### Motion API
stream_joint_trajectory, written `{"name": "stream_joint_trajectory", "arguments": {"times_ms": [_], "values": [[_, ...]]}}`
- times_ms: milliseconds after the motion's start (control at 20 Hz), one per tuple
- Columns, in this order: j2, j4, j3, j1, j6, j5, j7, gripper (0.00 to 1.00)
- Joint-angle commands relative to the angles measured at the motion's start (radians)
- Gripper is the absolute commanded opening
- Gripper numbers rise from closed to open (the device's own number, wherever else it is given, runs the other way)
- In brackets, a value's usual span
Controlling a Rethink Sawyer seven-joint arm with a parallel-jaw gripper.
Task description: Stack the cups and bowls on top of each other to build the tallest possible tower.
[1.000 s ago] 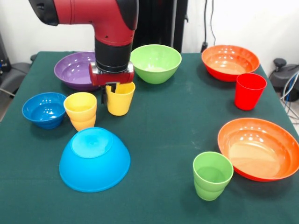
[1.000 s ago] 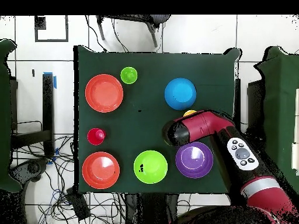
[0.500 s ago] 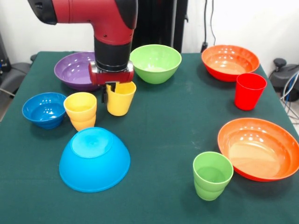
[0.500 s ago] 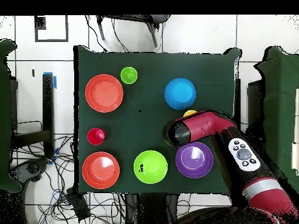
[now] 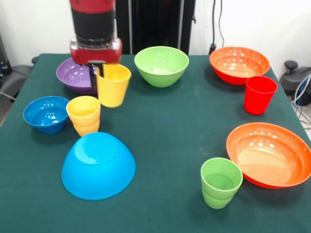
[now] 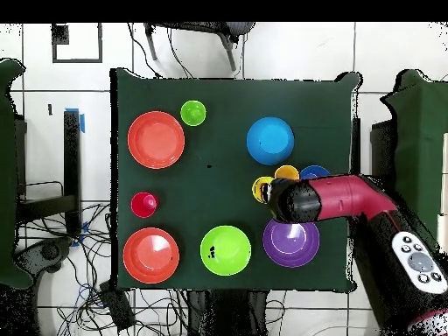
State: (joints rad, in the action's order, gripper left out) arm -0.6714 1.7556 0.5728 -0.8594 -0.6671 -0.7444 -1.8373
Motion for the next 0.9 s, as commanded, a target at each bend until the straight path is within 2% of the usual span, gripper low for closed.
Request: {"name": "stream_joint_trajectory", "arguments": {"times_ms": [50, 400, 550, 650, 900], "values": [[-0.073, 0.064, 0.106, -0.026, -0.042, 0.039, 0.223, 0.0], [-0.038, 0.002, 0.112, -0.017, -0.004, 0.016, 0.183, 0.0], [-0.022, -0.021, 0.144, -0.045, 0.035, 0.021, 0.189, 0.0], [-0.01, -0.053, 0.146, -0.049, 0.025, 0.012, 0.2, 0.0], [-0.021, -0.087, 0.205, -0.098, -0.047, 0.07, 0.258, 0.0]]}}
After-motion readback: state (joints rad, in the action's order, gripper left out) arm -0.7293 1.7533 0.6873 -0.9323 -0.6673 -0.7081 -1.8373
